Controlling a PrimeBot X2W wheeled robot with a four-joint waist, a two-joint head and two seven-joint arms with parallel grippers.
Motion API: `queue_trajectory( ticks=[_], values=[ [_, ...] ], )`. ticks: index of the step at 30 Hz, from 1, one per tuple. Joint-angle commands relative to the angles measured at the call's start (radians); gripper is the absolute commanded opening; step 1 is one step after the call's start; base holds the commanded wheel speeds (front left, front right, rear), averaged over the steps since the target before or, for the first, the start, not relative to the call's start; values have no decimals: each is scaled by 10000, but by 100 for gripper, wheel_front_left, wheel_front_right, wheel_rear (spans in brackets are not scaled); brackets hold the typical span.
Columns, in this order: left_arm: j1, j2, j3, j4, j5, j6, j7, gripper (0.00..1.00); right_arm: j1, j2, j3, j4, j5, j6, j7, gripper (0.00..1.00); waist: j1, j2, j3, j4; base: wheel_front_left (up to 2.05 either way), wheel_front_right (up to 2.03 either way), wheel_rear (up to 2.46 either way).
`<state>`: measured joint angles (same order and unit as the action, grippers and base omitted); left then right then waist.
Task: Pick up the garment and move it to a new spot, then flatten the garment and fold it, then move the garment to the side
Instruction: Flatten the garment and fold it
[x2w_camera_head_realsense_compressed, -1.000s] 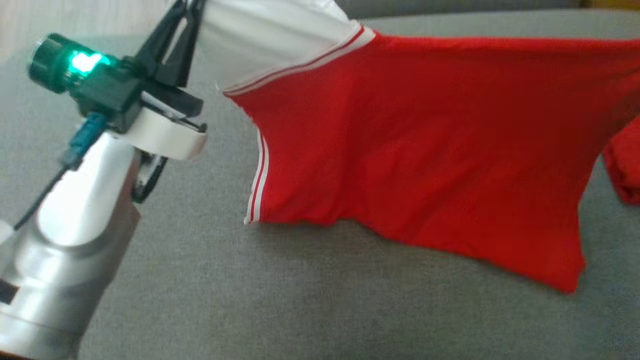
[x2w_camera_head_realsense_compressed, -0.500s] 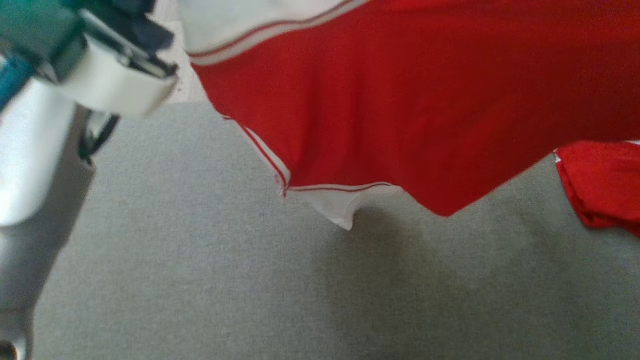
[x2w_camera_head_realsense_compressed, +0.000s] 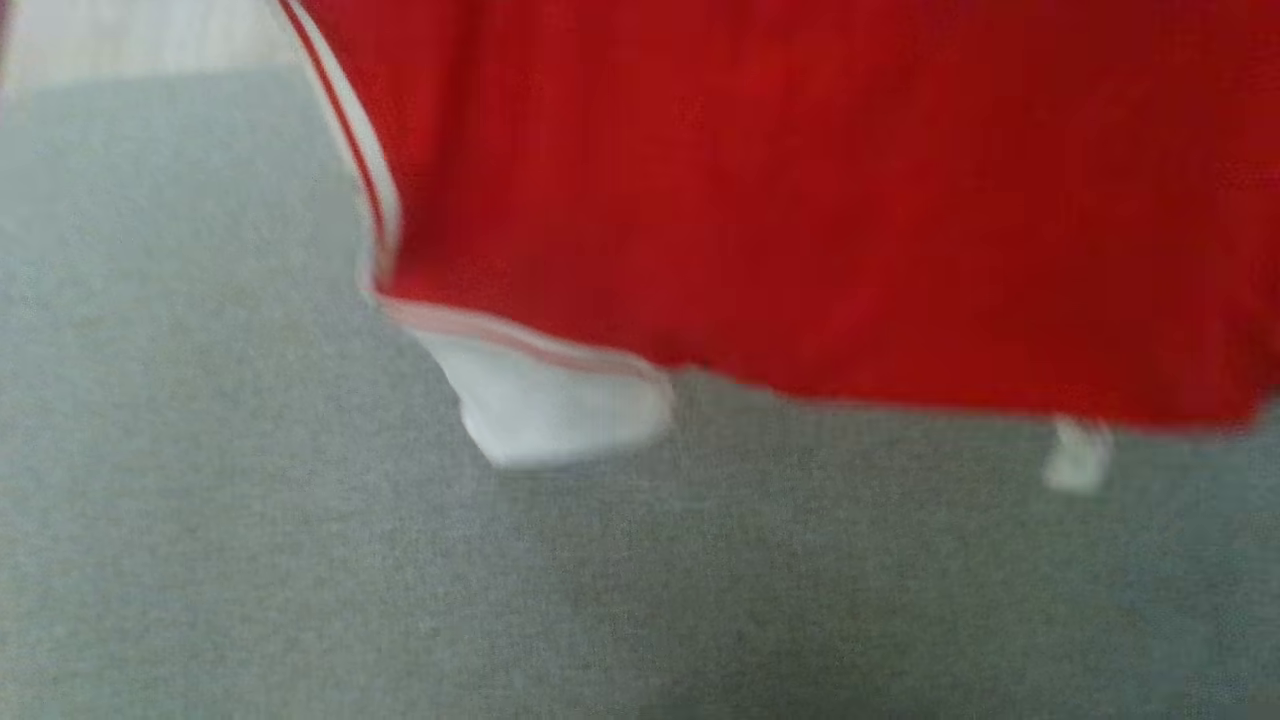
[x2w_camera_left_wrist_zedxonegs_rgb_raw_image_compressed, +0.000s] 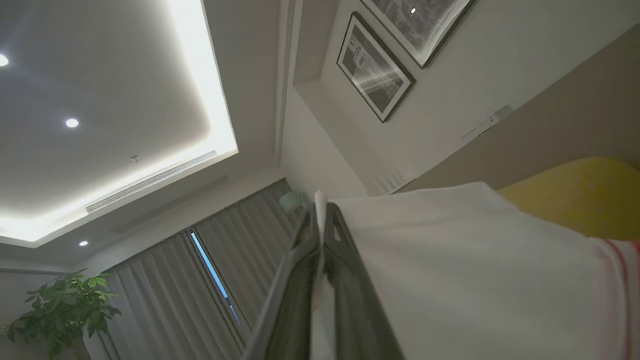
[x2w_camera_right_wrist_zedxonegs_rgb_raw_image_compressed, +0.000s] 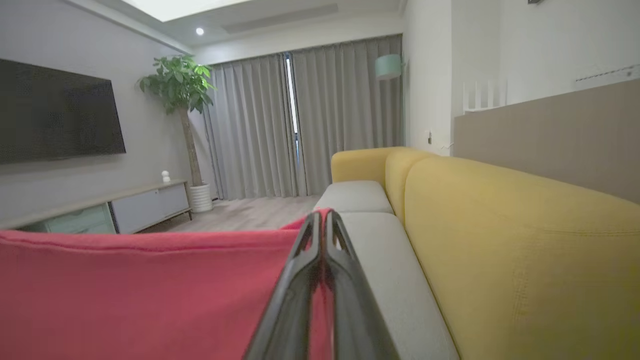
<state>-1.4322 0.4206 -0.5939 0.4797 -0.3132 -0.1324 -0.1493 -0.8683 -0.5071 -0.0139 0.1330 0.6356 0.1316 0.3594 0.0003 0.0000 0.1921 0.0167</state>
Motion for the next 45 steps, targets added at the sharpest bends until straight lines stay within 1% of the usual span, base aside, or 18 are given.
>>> queue_trajectory(
  ticks=[1, 4, 7, 9, 10, 12, 15, 19, 22, 27, 30, 35, 39, 42, 44, 45],
  values=[
    [-556, 368, 269, -39, 92, 29, -50, 0, -367, 5, 133, -196, -89, -9, -90, 0, -3, 0, 973, -89, 0, 0, 0],
    [-1635, 325, 45, 1167, 560, 50, -523, 0, -1603, 288, 848, 836, -429, -9, -784, 0, -3, 0, 1749, -190, 0, 0, 0],
    [-2669, 305, 76, 2020, 1109, 481, -943, 0, -2765, 488, 1305, 1721, -674, -9, -1701, 0, -3, 0, 2379, -282, 0, 0, 0],
    [-3276, 242, 176, 2295, 1361, 795, -1078, 0, -3424, 521, 1478, 2197, -802, -9, -2369, 0, -3, 0, 2716, -307, 0, 0, 0],
    [-3669, 139, 311, 2136, 1483, 955, -1113, 0, -3901, 504, 1603, 2607, -890, -9, -2990, 0, -3, 0, 2987, -302, 0, 0, 0],
    [-3687, 113, 460, 1599, 1561, 996, -1118, 0, -4211, 403, 1777, 2947, -927, -9, -3475, 0, -3, 0, 3231, -251, 0, 0, 0],
    [-3128, 138, 645, 764, 1484, 770, -1121, 0, -4326, 130, 2151, 3394, -970, -9, -4081, 0, -3, 0, 3539, -109, 0, 0, 0],
    [-1739, 256, 828, -196, 1373, 540, -1123, 0, -3999, -164, 2610, 4170, -900, -9, -4584, 0, -3, 0, 3752, 134, 0, 0, 0],
    [-306, 445, 890, -873, 1372, 453, -1123, 0, -3523, -210, 2928, 4767, -809, -9, -4935, 0, -3, 0, 3693, 240, 0, 0, 0],
    [2380, 846, 1173, -2234, 1350, 446, -1124, 0, -2285, -293, 3158, 5638, -349, -9, -5392, 0, -3, 0, 3181, 327, 0, 0, 0],
    [4013, 1139, 1413, -3049, 1354, 555, -1124, 0, -1338, -387, 3217, 5867, -7, -9, -5597, 0, -3, 0, 2644, 322, 0, 0, 0],
    [6891, 1594, 1752, -4231, 1290, 823, -1124, 0, 462, -604, 3367, 5621, 595, -9, -5787, 0, -3, 0, 1577, 290, 0, 0, 0],
    [9240, 1874, 1898, -4952, 1201, 1184, -1124, 0, 1886, -819, 3364, 5145, 820, -9, -5775, 0, -3, 0, 796, 221, 0, 0, 0],
    [10854, 1886, 1859, -5450, 1077, 1445, -1124, 0, 2902, -1010, 3266, 4710, 950, -9, -5619, 0, -3, 0, 308, 233, 0, 0, 0],
    [11733, 1793, 1766, -5695, 980, 1578, -1124, 0, 3626, -1137, 3079, 4351, 1024, -9, -5540, 0, -3, 0, 33, 286, 0, 0, 0],
    [11733, 1793, 1766, -5695, 980, 1578, -1124, 0, 3626, -1137, 3079, 4351, 1024, -9, -5540, 0, -3, 0, 33, 286, 0, 0, 0]
  ],
)
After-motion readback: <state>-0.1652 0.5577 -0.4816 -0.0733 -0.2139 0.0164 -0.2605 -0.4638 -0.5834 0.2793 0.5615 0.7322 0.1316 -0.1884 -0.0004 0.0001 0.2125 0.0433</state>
